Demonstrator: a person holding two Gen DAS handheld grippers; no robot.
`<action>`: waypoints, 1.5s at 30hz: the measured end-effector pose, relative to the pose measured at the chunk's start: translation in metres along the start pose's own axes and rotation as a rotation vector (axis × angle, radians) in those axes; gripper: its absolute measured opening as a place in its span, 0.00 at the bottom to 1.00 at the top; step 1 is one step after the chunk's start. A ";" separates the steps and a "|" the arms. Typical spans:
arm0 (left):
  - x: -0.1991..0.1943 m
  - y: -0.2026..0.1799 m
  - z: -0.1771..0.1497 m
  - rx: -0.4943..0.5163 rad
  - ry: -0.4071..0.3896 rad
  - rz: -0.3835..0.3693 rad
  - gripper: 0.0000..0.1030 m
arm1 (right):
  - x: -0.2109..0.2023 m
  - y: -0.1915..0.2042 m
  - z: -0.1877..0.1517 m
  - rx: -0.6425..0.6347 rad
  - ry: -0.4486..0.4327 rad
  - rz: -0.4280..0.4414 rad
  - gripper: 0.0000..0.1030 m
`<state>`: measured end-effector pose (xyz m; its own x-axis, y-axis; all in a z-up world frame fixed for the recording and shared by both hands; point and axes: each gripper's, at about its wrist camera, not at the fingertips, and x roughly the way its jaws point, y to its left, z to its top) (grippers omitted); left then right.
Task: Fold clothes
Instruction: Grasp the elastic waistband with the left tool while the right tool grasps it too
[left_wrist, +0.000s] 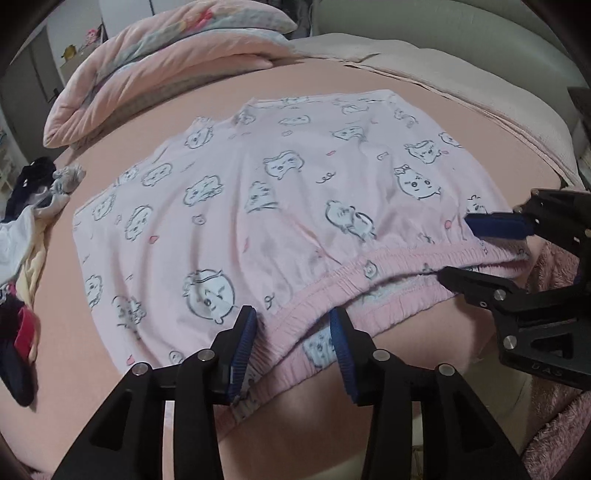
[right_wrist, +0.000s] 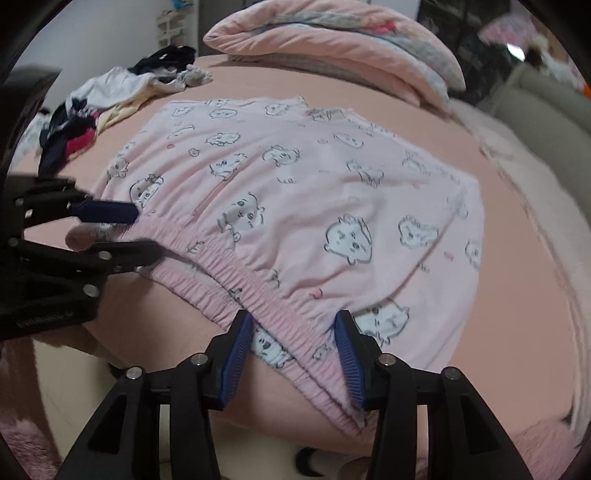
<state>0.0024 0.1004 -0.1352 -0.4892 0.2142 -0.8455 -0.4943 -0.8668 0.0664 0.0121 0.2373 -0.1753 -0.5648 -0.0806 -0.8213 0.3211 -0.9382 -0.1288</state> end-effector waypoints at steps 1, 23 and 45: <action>0.001 0.003 0.001 -0.016 0.003 -0.017 0.08 | 0.003 -0.001 0.002 0.003 0.001 0.002 0.45; -0.031 -0.007 -0.005 0.002 -0.046 -0.082 0.04 | -0.029 -0.018 -0.013 0.099 0.003 0.005 0.11; -0.029 0.104 -0.048 -0.560 0.045 -0.044 0.30 | 0.004 -0.068 -0.013 0.361 0.113 -0.012 0.45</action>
